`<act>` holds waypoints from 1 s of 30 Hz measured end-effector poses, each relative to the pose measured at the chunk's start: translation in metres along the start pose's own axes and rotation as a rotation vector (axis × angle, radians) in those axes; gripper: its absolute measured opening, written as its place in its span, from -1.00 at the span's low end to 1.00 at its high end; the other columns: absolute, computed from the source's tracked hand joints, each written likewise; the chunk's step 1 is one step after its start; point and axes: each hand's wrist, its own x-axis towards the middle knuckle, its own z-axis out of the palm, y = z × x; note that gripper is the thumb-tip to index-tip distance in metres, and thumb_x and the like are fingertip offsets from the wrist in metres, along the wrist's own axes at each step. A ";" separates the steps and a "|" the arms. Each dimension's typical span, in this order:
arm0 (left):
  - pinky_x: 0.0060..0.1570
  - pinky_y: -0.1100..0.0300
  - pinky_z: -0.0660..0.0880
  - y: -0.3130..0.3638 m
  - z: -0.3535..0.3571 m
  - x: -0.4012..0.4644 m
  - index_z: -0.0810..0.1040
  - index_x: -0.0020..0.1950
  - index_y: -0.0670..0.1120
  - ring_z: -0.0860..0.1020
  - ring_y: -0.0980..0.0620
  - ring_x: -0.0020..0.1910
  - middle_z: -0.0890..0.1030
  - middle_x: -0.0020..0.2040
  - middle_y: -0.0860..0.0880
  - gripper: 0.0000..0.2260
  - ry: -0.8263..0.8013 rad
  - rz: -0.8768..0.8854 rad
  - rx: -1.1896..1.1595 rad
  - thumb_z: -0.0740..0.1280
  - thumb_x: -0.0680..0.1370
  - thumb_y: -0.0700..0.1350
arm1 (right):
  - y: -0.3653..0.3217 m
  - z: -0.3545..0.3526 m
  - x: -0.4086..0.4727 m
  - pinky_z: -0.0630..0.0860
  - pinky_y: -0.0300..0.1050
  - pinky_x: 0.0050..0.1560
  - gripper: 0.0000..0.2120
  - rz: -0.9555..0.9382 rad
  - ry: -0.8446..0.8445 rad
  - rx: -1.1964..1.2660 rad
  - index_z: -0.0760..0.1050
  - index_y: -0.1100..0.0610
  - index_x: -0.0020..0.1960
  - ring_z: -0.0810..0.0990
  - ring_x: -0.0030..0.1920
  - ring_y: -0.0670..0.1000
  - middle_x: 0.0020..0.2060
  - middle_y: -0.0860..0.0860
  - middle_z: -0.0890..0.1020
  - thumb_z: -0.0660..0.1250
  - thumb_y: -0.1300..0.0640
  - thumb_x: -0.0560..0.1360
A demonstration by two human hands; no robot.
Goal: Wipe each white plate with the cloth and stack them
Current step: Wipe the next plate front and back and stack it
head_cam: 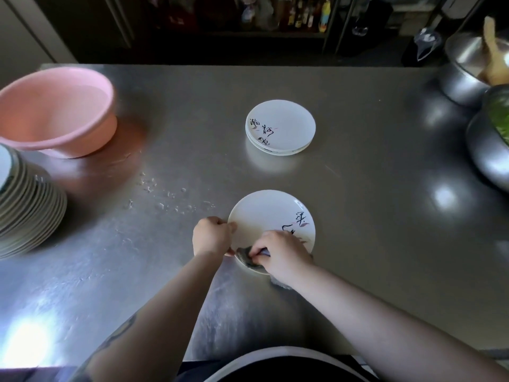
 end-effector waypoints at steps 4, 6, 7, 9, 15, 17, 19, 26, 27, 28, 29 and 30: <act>-0.34 -0.15 0.63 -0.007 -0.004 -0.002 0.53 -0.25 -0.23 0.55 -0.14 -0.61 0.57 -0.49 -0.11 -0.86 0.002 -0.016 -0.054 0.39 0.49 -0.24 | 0.015 -0.010 -0.005 0.45 -0.15 -0.03 -0.85 0.009 -0.034 -0.039 0.67 -0.02 -0.10 0.54 0.00 -0.02 -0.11 -0.09 0.63 0.38 0.18 0.43; -0.39 -0.15 0.62 -0.008 -0.006 -0.003 0.49 -0.28 -0.20 0.55 -0.15 -0.61 0.56 -0.47 -0.11 -0.83 0.002 0.008 -0.046 0.38 0.50 -0.24 | 0.034 -0.022 -0.008 0.50 -0.11 -0.03 -0.85 0.080 -0.014 -0.063 0.67 0.02 -0.16 0.56 -0.02 0.00 -0.13 -0.08 0.64 0.37 0.23 0.39; -0.44 -0.12 0.62 -0.008 -0.007 -0.004 0.47 -0.28 -0.19 0.54 -0.15 -0.61 0.56 -0.45 -0.11 -0.83 -0.002 0.018 -0.041 0.38 0.50 -0.24 | 0.042 -0.028 -0.008 0.52 -0.08 -0.04 -0.85 0.116 0.011 -0.079 0.66 0.05 -0.18 0.56 -0.02 0.03 -0.12 -0.06 0.63 0.36 0.25 0.37; -0.52 -0.05 0.59 -0.007 -0.007 -0.005 0.47 -0.23 -0.23 0.55 -0.16 -0.60 0.56 -0.43 -0.13 -0.86 -0.021 0.031 -0.034 0.37 0.51 -0.25 | 0.051 -0.035 -0.002 0.52 -0.10 -0.11 -0.84 0.178 0.082 -0.116 0.65 0.05 -0.19 0.56 -0.03 0.06 -0.11 -0.04 0.62 0.36 0.27 0.37; -0.53 -0.02 0.59 -0.005 -0.006 -0.008 0.45 -0.19 -0.25 0.58 -0.17 -0.56 0.58 -0.42 -0.15 -0.86 -0.040 0.044 0.001 0.36 0.52 -0.24 | 0.034 -0.031 0.046 0.30 -0.15 -0.17 -0.86 0.176 0.249 -0.057 0.63 0.01 -0.01 0.56 0.01 0.07 0.02 -0.05 0.59 0.37 0.18 0.48; -0.56 0.05 0.57 -0.006 -0.005 -0.008 0.44 -0.25 -0.19 0.57 -0.14 -0.59 0.58 -0.42 -0.13 -0.83 -0.023 0.048 0.022 0.36 0.51 -0.23 | 0.024 -0.024 0.053 0.33 -0.16 -0.09 -0.84 0.091 0.215 -0.071 0.63 0.02 0.06 0.53 0.07 0.05 0.07 -0.05 0.58 0.36 0.14 0.49; -0.58 0.10 0.55 -0.007 -0.003 -0.008 0.43 -0.27 -0.17 0.55 -0.12 -0.61 0.57 -0.42 -0.12 -0.81 -0.013 0.046 0.017 0.37 0.51 -0.22 | 0.017 -0.016 0.051 0.30 -0.19 -0.09 -0.81 0.014 0.173 -0.062 0.63 0.00 0.09 0.49 0.10 0.03 0.11 -0.08 0.57 0.35 0.14 0.50; -0.59 0.06 0.54 -0.011 -0.005 0.000 0.44 -0.26 -0.19 0.58 -0.16 -0.58 0.58 -0.40 -0.19 -0.82 -0.046 0.023 -0.041 0.40 0.49 -0.24 | 0.031 -0.014 0.016 0.26 -0.25 -0.05 -0.83 -0.153 0.039 -0.023 0.69 0.03 -0.05 0.51 -0.03 -0.01 -0.06 -0.10 0.64 0.44 0.22 0.40; -0.59 0.03 0.55 -0.011 -0.006 0.001 0.45 -0.25 -0.19 0.59 -0.18 -0.56 0.59 -0.40 -0.19 -0.82 -0.054 0.024 -0.044 0.39 0.50 -0.24 | 0.034 -0.018 0.014 0.28 -0.24 -0.03 -0.84 -0.139 0.060 -0.030 0.68 0.03 -0.06 0.52 -0.02 -0.03 -0.07 -0.11 0.65 0.45 0.20 0.39; -0.57 -0.01 0.57 -0.012 -0.007 0.002 0.45 -0.24 -0.19 0.60 -0.19 -0.55 0.60 -0.40 -0.19 -0.83 -0.063 0.025 -0.046 0.39 0.51 -0.24 | 0.036 -0.021 0.011 0.30 -0.23 -0.02 -0.85 -0.119 0.095 -0.032 0.68 0.02 -0.06 0.53 -0.02 -0.03 -0.07 -0.11 0.64 0.46 0.18 0.38; -0.55 -0.06 0.58 -0.012 -0.008 0.002 0.45 -0.22 -0.20 0.60 -0.21 -0.53 0.60 -0.39 -0.19 -0.84 -0.073 0.027 -0.047 0.38 0.51 -0.24 | 0.038 -0.024 0.009 0.33 -0.23 -0.01 -0.85 -0.096 0.140 -0.016 0.67 0.03 -0.06 0.54 -0.01 -0.03 -0.08 -0.11 0.64 0.47 0.17 0.37; -0.52 -0.10 0.59 -0.011 -0.009 0.002 0.45 -0.21 -0.20 0.61 -0.21 -0.52 0.61 -0.39 -0.19 -0.85 -0.081 0.034 -0.043 0.38 0.52 -0.24 | 0.040 -0.027 0.006 0.36 -0.22 0.01 -0.83 -0.078 0.187 0.014 0.67 0.05 -0.06 0.55 -0.01 -0.02 -0.08 -0.09 0.64 0.50 0.16 0.35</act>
